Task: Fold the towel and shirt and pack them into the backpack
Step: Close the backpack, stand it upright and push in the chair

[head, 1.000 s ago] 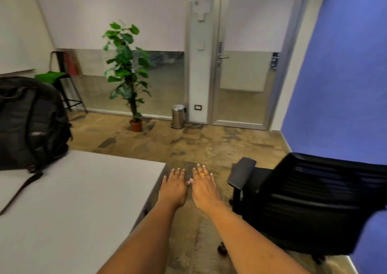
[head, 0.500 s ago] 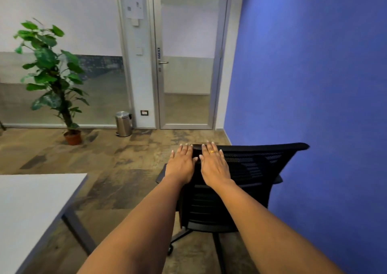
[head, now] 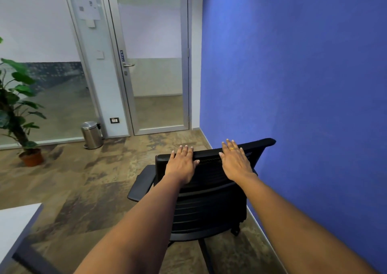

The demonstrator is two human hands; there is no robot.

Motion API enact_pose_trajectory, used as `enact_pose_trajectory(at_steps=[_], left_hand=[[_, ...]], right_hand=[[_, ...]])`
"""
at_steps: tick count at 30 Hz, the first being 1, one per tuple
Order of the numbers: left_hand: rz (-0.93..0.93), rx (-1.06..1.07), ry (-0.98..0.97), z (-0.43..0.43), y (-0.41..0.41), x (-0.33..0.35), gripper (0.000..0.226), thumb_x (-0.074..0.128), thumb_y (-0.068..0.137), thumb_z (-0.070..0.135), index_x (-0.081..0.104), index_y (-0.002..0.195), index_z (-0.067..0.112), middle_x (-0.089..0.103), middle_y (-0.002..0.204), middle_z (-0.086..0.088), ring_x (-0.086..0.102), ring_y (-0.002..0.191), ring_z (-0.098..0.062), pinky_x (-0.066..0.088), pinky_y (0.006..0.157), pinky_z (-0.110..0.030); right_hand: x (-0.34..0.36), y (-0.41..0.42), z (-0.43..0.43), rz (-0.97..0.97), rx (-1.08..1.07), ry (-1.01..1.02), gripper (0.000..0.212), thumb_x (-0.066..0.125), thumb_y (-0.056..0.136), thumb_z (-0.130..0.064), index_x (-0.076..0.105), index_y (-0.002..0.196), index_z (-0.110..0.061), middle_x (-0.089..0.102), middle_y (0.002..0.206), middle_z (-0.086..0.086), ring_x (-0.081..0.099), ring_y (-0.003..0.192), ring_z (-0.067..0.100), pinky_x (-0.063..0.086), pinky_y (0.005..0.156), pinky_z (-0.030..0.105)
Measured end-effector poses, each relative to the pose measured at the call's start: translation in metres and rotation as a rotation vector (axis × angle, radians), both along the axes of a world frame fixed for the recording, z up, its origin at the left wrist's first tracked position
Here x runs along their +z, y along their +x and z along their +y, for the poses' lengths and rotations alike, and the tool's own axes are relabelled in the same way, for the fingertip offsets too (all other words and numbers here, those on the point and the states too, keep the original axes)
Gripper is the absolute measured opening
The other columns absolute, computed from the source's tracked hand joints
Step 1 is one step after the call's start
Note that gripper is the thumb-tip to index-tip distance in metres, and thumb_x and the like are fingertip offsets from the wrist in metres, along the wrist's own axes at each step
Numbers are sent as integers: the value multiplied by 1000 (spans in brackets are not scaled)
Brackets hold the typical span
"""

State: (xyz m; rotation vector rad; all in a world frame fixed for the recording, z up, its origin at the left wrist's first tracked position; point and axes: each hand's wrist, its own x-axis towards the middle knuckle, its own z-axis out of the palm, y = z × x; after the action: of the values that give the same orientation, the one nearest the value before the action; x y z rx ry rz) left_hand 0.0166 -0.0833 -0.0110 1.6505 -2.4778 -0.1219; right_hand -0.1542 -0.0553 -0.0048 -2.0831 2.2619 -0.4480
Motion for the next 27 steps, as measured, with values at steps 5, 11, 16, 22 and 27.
enact_pose_trajectory(at_steps=[5, 11, 16, 22, 27], left_hand=[[-31, 23, -11, -17, -15, -8, 60, 20, 100, 46, 12, 149, 14, 11, 157, -5, 4, 145, -21, 5, 116, -46], [-46, 73, -149, -27, -41, -16, 58, 15, 97, 52, 41, 134, 15, 47, 138, -3, 40, 129, -22, 25, 108, -46], [44, 115, -396, -19, -44, -36, 85, -5, 93, 59, 64, 106, 11, 69, 95, -5, 65, 88, -25, 49, 80, -36], [28, 164, -479, -10, -46, -42, 73, 9, 97, 53, 68, 99, 10, 71, 89, -4, 67, 82, -23, 52, 74, -32], [44, 197, -486, 6, -48, -50, 72, 11, 97, 52, 68, 101, 8, 70, 94, -6, 67, 88, -25, 52, 80, -34]], right_hand=[[-7, -40, -14, -7, -39, 55, 54, 23, 103, -36, 12, 149, -11, 6, 158, 5, 0, 146, 18, 3, 118, 39], [-16, -68, -38, -18, 51, 15, 50, 18, 103, -39, 34, 143, -13, 28, 153, 4, 13, 144, 18, 3, 117, 40], [-37, -76, -33, -40, 170, -258, 74, 2, 87, -51, 55, 124, -13, 57, 128, 3, 43, 126, 21, 19, 113, 39], [-51, -80, -34, -51, 217, -398, 58, 19, 94, -41, 64, 112, -9, 66, 113, 6, 58, 111, 25, 38, 103, 43], [-61, -82, -25, -25, 247, -461, 48, 29, 94, -35, 67, 105, -8, 69, 105, 6, 64, 102, 25, 47, 93, 44]])
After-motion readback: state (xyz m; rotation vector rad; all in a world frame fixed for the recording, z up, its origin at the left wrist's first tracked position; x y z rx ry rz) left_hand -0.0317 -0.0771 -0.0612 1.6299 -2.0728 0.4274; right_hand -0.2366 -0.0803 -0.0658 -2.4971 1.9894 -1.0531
